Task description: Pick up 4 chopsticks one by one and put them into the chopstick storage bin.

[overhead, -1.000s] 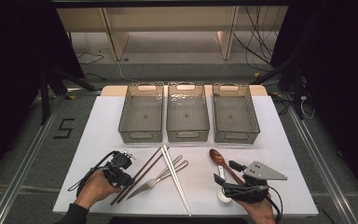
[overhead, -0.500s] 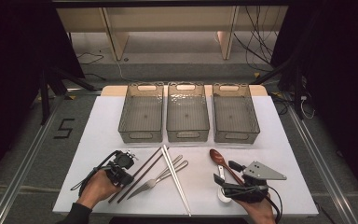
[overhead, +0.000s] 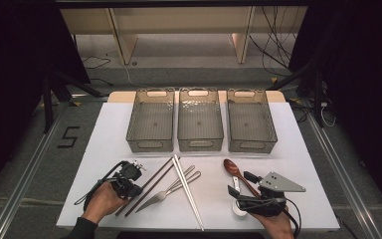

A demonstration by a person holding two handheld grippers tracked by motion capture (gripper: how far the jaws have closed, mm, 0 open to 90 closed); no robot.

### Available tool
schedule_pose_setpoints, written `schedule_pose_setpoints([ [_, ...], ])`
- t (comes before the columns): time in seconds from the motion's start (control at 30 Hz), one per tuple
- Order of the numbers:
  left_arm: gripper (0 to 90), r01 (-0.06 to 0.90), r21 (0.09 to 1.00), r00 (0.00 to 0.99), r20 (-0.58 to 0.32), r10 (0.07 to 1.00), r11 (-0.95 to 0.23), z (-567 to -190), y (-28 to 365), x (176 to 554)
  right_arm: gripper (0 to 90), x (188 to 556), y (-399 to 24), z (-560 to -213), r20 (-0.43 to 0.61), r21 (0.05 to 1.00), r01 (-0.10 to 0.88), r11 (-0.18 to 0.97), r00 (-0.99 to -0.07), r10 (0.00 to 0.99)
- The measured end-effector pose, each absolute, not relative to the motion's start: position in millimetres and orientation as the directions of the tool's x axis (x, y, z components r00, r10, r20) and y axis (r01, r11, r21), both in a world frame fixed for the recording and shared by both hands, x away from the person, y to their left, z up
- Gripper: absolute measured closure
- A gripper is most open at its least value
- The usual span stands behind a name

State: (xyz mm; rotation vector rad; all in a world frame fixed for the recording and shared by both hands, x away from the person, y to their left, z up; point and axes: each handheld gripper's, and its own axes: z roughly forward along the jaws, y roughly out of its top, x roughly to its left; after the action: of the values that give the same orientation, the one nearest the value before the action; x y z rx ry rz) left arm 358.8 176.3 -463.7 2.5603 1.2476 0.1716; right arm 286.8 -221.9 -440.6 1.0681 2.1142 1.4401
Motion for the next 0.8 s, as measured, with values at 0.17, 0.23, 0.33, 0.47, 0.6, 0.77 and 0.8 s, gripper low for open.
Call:
schedule_pose_setpoints([
  [0.17,84.3,0.738,0.327,0.629,-0.018,0.777,-0.59,-458,180,357,28.1,287,-222,-441,0.112,0.905,0.38,0.191,-0.645,0.756],
  [0.23,84.3,0.734,0.331,0.635,-0.024,0.772,-0.594,-453,182,355,28.0,287,-222,-440,0.112,0.906,0.379,0.19,-0.645,0.756],
  [0.33,84.3,0.73,0.34,0.638,-0.03,0.769,-0.593,-449,184,354,28.0,287,-223,-440,0.112,0.906,0.378,0.189,-0.645,0.756],
  [0.47,84.3,0.722,0.359,0.643,-0.032,0.766,-0.591,-441,190,351,28.0,286,-222,-440,0.111,0.906,0.378,0.189,-0.645,0.756],
  [0.6,84.3,0.703,0.389,0.662,-0.054,0.747,-0.595,-428,193,347,28.0,287,-223,-440,0.112,0.906,0.379,0.189,-0.645,0.756],
  [0.77,84.3,0.682,0.457,0.665,-0.063,0.744,-0.571,-412,194,348,28.0,287,-222,-440,0.112,0.907,0.378,0.188,-0.645,0.756],
  [0.8,84.3,0.68,0.473,0.661,-0.064,0.747,-0.561,-409,194,349,28.0,287,-222,-441,0.111,0.907,0.377,0.189,-0.646,0.755],
])
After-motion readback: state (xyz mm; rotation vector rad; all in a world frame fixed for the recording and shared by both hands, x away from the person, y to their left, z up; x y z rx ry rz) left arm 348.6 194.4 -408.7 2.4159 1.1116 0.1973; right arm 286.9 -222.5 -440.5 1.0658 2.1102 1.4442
